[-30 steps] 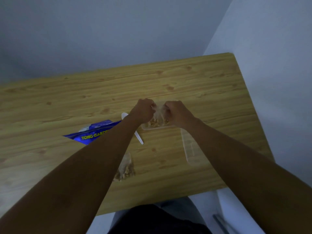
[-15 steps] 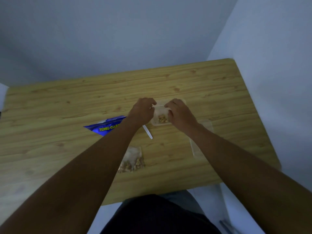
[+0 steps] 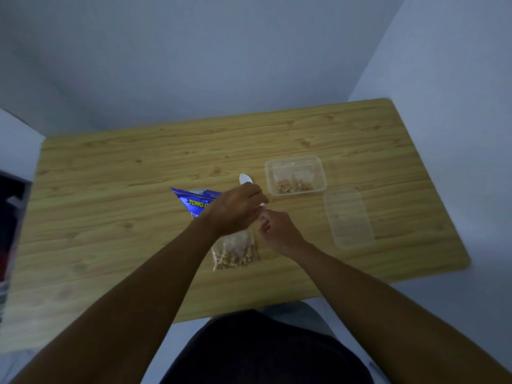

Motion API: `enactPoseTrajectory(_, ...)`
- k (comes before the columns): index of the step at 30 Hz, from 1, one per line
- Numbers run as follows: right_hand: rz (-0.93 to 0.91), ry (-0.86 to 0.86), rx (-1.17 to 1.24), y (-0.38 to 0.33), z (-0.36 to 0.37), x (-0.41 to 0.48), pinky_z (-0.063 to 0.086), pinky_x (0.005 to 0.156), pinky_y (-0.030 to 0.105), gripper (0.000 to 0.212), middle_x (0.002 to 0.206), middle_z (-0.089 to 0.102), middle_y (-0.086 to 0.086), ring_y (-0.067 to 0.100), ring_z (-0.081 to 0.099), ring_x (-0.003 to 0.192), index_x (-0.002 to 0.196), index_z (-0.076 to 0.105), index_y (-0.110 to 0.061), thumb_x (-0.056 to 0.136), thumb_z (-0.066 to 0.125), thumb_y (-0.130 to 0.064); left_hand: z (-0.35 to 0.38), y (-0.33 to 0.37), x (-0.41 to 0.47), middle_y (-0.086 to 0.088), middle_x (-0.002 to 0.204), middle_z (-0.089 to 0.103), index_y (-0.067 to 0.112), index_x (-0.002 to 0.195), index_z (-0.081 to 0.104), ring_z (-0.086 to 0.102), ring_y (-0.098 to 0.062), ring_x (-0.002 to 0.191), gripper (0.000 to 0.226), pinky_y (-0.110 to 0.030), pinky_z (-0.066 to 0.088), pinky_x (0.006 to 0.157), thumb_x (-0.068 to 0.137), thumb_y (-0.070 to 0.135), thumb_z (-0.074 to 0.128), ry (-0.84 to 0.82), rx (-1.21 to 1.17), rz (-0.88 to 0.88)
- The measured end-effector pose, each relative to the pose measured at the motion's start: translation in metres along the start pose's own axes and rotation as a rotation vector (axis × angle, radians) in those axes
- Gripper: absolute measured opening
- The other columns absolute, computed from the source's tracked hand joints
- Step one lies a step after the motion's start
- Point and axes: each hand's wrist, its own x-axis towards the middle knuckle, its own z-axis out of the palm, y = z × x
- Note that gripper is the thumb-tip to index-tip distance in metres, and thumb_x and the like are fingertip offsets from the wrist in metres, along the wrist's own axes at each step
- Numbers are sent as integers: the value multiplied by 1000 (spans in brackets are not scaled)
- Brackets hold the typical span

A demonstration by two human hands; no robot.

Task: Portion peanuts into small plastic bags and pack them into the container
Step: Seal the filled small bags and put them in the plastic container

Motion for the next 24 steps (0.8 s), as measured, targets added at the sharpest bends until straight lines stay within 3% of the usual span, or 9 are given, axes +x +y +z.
enactPoseTrajectory(3, 32, -79, -21, -1, 9, -3, 37, 63, 21, 24, 68, 60, -5, 9, 51, 61, 83, 69, -12, 89, 48, -1, -7, 4, -21, -6, 81, 57, 9, 84, 66, 52, -25, 76, 23, -35, 44, 65, 95, 28, 58, 39, -3, 75)
enactPoseTrajectory(6, 26, -139, 33, -5, 17, -3, 37, 68, 21, 35, 71, 60, -13, 2, 52, 61, 76, 62, -30, 93, 48, -4, -2, -1, -54, -5, 82, 60, 11, 84, 67, 56, -25, 77, 23, -36, 46, 65, 95, 28, 56, -18, 36, 40)
enactPoseTrajectory(7, 23, -140, 51, -7, 18, -3, 39, 70, 20, 34, 76, 63, -15, 0, 54, 64, 82, 67, -29, 95, 47, -5, 2, -4, -65, -5, 86, 64, 12, 89, 69, 59, -25, 80, 23, -38, 49, 64, 95, 29, 54, -52, 40, -3)
enactPoseTrajectory(9, 29, -127, 58, -11, 22, -2, 46, 75, 22, 30, 92, 73, -4, 4, 62, 80, 104, 75, -16, 96, 48, -6, 8, -10, -80, -3, 98, 68, 15, 101, 70, 64, -24, 89, 26, -39, 54, 64, 94, 31, 51, -103, 21, -104)
enactPoseTrajectory(12, 23, -144, -6, -12, 28, 4, 52, 78, 32, 26, 101, 74, 12, 26, 69, 93, 105, 74, -6, 95, 50, -7, 13, -12, -84, -2, 110, 69, 16, 112, 70, 64, -21, 101, 33, -36, 58, 71, 94, 31, 48, -124, -28, -195)
enactPoseTrajectory(14, 33, -185, -98, -10, 34, 8, 50, 78, 32, 25, 105, 66, 13, 31, 66, 98, 110, 71, -10, 94, 52, -12, 15, -15, -81, -2, 113, 68, 15, 114, 69, 63, -20, 105, 35, -34, 57, 76, 93, 31, 46, -120, -37, -207)
enactPoseTrajectory(17, 34, -224, -220, -9, 40, 12, 52, 93, 40, 38, 120, 54, 9, 27, 57, 112, 129, 63, -18, 92, 60, -24, 14, -23, -74, -3, 111, 67, 12, 110, 69, 63, -22, 102, 34, -37, 58, 72, 91, 25, 45, -140, 10, -201)
enactPoseTrajectory(21, 30, -258, -306, -5, 42, 14, 51, 95, 43, 39, 120, 47, 5, 26, 53, 115, 123, 62, -21, 87, 70, -32, 25, -31, -84, -9, 99, 66, 8, 101, 68, 64, -28, 83, 22, -37, 54, 57, 80, 4, 61, -258, 89, -150)
enactPoseTrajectory(24, -4, -252, -345, -2, 42, 14, 51, 92, 43, 42, 120, 45, 3, 26, 51, 116, 124, 61, -20, 85, 75, -25, 39, -27, -103, -12, 110, 62, 8, 112, 63, 62, -31, 98, 26, -43, 55, 67, 87, 9, 59, -376, 41, -325)
